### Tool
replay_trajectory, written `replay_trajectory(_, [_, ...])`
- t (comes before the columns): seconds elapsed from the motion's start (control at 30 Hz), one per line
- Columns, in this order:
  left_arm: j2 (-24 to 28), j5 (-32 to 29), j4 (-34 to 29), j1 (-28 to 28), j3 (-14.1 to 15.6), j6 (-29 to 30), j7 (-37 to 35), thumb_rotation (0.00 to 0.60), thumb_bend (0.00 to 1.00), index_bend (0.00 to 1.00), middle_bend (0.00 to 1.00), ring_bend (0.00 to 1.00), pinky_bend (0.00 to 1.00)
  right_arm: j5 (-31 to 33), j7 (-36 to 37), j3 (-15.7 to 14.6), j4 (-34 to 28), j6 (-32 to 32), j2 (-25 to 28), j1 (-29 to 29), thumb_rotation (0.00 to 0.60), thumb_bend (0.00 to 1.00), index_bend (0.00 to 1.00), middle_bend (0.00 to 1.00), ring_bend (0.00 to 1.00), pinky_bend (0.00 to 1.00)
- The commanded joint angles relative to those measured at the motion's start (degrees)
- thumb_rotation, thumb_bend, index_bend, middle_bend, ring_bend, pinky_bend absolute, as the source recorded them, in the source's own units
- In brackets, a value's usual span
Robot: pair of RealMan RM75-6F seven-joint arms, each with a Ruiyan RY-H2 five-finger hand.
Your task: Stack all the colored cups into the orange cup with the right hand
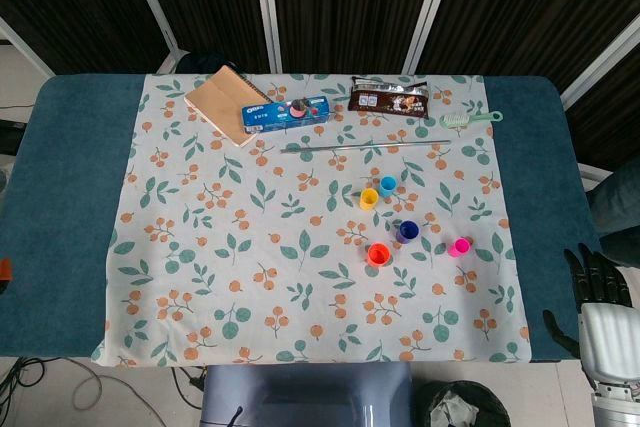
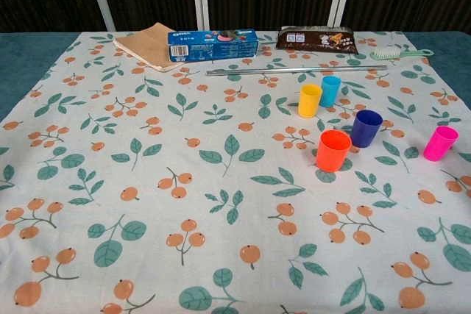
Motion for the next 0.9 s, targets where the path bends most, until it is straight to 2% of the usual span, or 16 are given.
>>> replay_trajectory(0.03, [0.0,0.0,-0.1,0.1,0.1,0.1,0.1,0.6,0.39,0.14,0.03,0.01,0.12,0.1,0.4,-0.1,-0.1,-0.1,0.1,0.0,0.6,0.35,0.0,0.0,0.02,0.13])
replay_trajectory(0.43, [0.3,0.7,-1.0,0.6,0.3,1.2,0.1,0.6,0.39,0.14,0.03,0.01,0.12,-0.5,0.9,-1.0,-0.5,-0.3,1.4,-0.4,0.6,0.35,0.0,0.0,0.02,0.13])
replay_trajectory(0.9, [0.3,0.4,-1.3,0.8,0.3,1.1,0.1,0.6,0.39,0.14,0.03,0.01,0.12,0.4,1.5,-0.7,-0.7,-1.0,1.6,-0.1,0.6,0.35,0.0,0.0,0.02,0.13])
